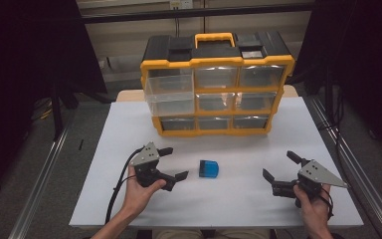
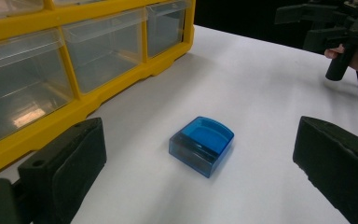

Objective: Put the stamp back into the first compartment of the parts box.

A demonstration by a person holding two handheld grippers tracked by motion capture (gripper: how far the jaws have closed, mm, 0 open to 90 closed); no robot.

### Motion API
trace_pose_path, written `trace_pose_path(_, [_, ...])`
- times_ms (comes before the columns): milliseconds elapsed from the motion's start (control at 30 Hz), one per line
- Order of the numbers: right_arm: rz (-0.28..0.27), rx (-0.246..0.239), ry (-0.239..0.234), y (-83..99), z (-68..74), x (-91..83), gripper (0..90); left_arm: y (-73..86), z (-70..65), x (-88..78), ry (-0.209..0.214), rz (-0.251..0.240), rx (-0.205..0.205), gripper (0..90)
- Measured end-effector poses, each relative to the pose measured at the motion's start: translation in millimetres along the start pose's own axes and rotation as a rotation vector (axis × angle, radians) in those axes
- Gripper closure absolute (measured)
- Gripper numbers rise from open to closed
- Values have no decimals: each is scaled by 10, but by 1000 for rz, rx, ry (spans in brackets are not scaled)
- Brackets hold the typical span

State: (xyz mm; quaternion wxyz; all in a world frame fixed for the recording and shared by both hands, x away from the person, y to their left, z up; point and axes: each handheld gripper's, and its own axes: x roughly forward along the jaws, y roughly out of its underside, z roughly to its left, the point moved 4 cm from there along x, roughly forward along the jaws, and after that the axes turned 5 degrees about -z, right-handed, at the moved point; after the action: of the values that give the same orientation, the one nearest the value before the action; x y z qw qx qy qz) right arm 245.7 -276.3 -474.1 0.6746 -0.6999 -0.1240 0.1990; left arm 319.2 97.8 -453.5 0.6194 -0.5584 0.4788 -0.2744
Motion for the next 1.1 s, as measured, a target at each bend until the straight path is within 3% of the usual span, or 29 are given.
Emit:
trace_pose_path(100, [-1, -4, 0, 1, 0, 1, 0, -41, 25, 104, 9, 4, -22, 27])
trace_pose_path(133, [-2, -3, 0, 0, -1, 0, 0, -47, 37, 120, 15, 20, -4, 27])
trace_pose_path(367, [-4, -8, -7, 2, 0, 7, 0, -74, 14, 289, 33, 43, 18, 27])
trace_pose_path(700, [1, -2, -3, 3, -2, 2, 0, -137, -31, 616, 116, 94, 37, 27])
trace_pose_path(767, [0, -4, -4, 3, -2, 2, 0, -141, -42, 651, 132, 80, 26, 30])
trace_pose_path(967, [2, -1, -3, 3, -4, -1, 0, -199, 11, 785, 157, 166, 56, 30])
trace_pose_path(1100, [2, -4, -6, 4, -2, 1, 0, -211, 77, 858, 150, 179, 55, 29])
